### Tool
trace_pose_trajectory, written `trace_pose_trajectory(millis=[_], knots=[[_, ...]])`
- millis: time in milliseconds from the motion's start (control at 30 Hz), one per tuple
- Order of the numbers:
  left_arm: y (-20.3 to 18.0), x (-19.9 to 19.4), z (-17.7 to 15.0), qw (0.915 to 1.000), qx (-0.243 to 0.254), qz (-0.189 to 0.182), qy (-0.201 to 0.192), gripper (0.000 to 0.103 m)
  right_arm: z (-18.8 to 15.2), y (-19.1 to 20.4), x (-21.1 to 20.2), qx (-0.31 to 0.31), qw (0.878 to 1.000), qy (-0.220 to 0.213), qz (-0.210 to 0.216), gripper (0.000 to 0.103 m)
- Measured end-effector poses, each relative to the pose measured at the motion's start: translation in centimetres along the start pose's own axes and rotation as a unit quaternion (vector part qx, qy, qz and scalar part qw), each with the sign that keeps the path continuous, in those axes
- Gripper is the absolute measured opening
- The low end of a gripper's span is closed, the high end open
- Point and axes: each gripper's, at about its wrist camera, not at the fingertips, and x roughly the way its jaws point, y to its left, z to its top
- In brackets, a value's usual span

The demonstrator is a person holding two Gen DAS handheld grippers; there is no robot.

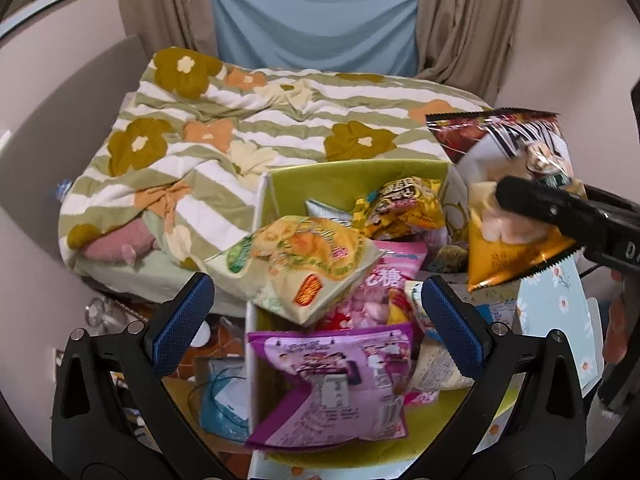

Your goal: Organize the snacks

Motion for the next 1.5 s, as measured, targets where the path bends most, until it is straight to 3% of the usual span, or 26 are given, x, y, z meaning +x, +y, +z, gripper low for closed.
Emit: trace_pose_trajectory(millis=[200, 267, 333, 367, 533, 733, 1100, 1500], knots=[[1.5, -0.5, -0.4, 0.9999, -0.006, 0.011, -0.005, 0.103, 1.0, 1.9, 2.3, -0.023, 1.000, 0.015, 0.001, 0.056], [1.9, -0.4, -0.6, 0.9999, -0.001, 0.015, -0.006, 0.103, 1.2, 2.2, 3.1, -0.023, 1.000, 0.018, -0.008, 0.067], [2.3, -0.2, -1.0, 0.9998, 0.002, 0.017, -0.006, 0.103, 1.1, 2.2, 3.7, -0.019, 0.999, 0.015, -0.021, 0.100], [2.5, 0.0, -1.2, 0.9999, 0.002, 0.014, -0.005, 0.103, 0.9, 2.1, 3.6, -0.017, 0.999, 0.010, -0.026, 0.103], [2.3, 0.2, -2.1, 0.9999, 0.002, 0.010, -0.003, 0.103, -0.7, 1.8, 2.8, -0.010, 0.998, -0.005, -0.058, 0.103], [0.8, -1.7, -2.7, 0.9997, 0.009, 0.015, -0.015, 0.103, -1.8, 1.3, 0.6, 0.001, 0.998, -0.019, -0.060, 0.103], [-5.4, -10.2, -4.0, 0.9953, 0.019, -0.004, -0.095, 0.103, -4.2, 1.2, -10.0, 0.003, 0.994, -0.082, -0.076, 0.103], [-11.1, -16.9, -8.1, 0.9867, 0.022, -0.028, -0.159, 0.103, -11.1, 0.3, -21.7, 0.010, 0.972, -0.121, -0.202, 0.103]])
